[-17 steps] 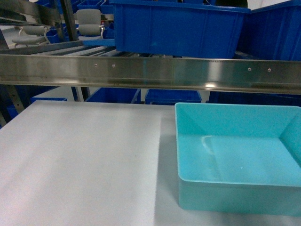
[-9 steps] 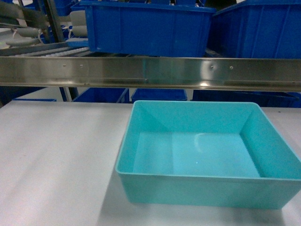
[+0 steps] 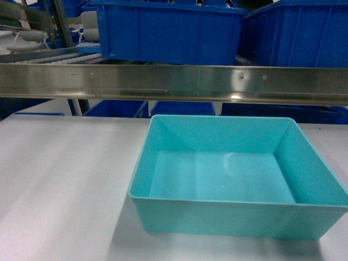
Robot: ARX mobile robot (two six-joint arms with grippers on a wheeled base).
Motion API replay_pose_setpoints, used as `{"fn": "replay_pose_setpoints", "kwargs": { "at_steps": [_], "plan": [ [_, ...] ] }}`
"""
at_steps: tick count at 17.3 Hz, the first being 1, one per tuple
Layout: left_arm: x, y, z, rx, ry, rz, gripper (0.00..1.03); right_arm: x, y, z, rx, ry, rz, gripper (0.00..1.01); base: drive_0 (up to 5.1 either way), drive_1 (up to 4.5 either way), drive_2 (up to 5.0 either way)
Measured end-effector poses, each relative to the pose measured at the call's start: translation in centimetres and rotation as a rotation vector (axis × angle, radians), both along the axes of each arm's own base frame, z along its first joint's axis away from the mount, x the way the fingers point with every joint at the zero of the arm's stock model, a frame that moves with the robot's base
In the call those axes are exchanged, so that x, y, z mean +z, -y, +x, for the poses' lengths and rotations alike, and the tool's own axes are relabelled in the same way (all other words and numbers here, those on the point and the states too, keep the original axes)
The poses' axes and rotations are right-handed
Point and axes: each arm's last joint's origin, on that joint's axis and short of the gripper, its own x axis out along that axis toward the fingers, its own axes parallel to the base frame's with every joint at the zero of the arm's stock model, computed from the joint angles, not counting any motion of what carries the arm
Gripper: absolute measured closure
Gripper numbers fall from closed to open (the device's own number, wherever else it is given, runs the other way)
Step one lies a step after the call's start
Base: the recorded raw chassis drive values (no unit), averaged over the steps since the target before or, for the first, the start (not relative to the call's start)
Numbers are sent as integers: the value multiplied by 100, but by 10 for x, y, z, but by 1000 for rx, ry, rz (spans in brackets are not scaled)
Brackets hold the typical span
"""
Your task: Organize blue bins on left shelf correctly
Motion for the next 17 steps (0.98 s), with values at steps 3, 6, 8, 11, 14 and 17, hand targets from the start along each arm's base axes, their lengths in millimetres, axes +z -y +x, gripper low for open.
{"fn": "replay_pose_setpoints", "kwargs": {
  "at_steps": [3,6,8,11,14,17],
  "plan": [
    [-12,24,37,39,-200,25,5,7,-9,41,48,-153,-7,3,0,0,0],
    [-15,39,51,59,-272,18,5,11,-15,69,107,-267,37,3,0,0,0],
    [-14,38,51,76,-265,1,5,11,-15,69,107,-272,49,3,0,0,0],
    [-17,42,58,72,-285,-24,5,6,-16,81,80,-247,22,3,0,0,0],
    [-18,67,87,43,-334,-83,5,-18,-24,122,61,-461,-131,3,0,0,0],
    [-29,75,104,82,-420,-104,5,-8,-36,169,94,-538,-199,3,0,0,0]
  ]
}}
